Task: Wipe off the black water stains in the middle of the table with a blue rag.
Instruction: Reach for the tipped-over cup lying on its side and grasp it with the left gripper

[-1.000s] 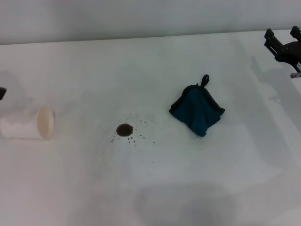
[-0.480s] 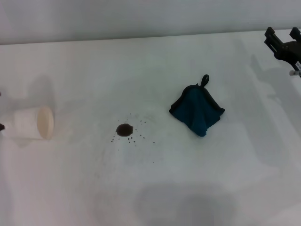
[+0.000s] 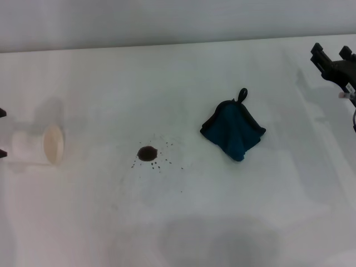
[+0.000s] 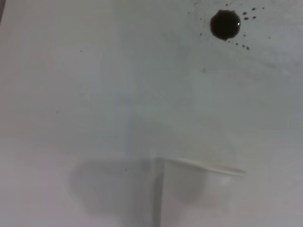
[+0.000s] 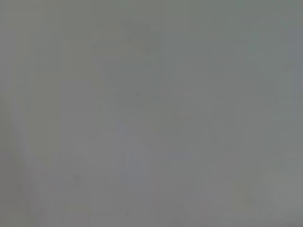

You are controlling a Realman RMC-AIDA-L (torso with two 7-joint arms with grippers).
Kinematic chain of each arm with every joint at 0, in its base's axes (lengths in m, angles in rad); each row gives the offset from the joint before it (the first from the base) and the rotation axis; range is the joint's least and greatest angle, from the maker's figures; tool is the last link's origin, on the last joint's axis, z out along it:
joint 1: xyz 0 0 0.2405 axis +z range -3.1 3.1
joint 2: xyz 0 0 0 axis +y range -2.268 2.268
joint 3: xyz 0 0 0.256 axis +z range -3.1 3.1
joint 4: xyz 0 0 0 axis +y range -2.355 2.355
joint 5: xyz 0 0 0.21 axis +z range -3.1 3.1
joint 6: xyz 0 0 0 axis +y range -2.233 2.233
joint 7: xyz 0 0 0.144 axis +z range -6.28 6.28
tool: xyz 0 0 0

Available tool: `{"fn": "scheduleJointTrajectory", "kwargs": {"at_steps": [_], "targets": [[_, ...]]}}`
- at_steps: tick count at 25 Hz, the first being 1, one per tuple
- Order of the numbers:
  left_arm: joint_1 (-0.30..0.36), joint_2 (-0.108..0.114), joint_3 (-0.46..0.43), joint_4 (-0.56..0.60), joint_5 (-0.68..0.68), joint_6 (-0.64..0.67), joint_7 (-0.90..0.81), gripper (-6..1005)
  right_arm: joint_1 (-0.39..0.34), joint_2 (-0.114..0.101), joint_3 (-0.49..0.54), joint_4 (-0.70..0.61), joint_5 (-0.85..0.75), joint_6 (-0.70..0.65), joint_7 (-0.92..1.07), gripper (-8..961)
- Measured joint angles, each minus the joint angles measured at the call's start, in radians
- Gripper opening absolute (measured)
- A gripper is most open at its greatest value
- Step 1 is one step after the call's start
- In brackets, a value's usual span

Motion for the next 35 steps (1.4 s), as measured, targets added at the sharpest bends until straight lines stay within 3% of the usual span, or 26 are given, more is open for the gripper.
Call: {"fn": "scheduleJointTrajectory", "kwargs": {"at_steps": [5, 17, 35], "targets": [[0.027, -0.034, 0.0, -0.046, 0.021, 0.109, 0.036, 878, 0.0, 0.0, 0.002, 0.015, -0.001, 0.001, 0.0, 795], [0.033, -0.064, 0.001, -0.142, 0.009, 0.243, 0.101, 877, 0.007, 0.0, 0.003, 0.049, 0.0, 0.002, 0.0, 796], [0.038, -0.067, -0.007, -0.336, -0.117, 0.454, 0.227, 861, 0.003, 0.0, 0.003, 0.082, -0.007, 0.025, 0.0, 796]]}}
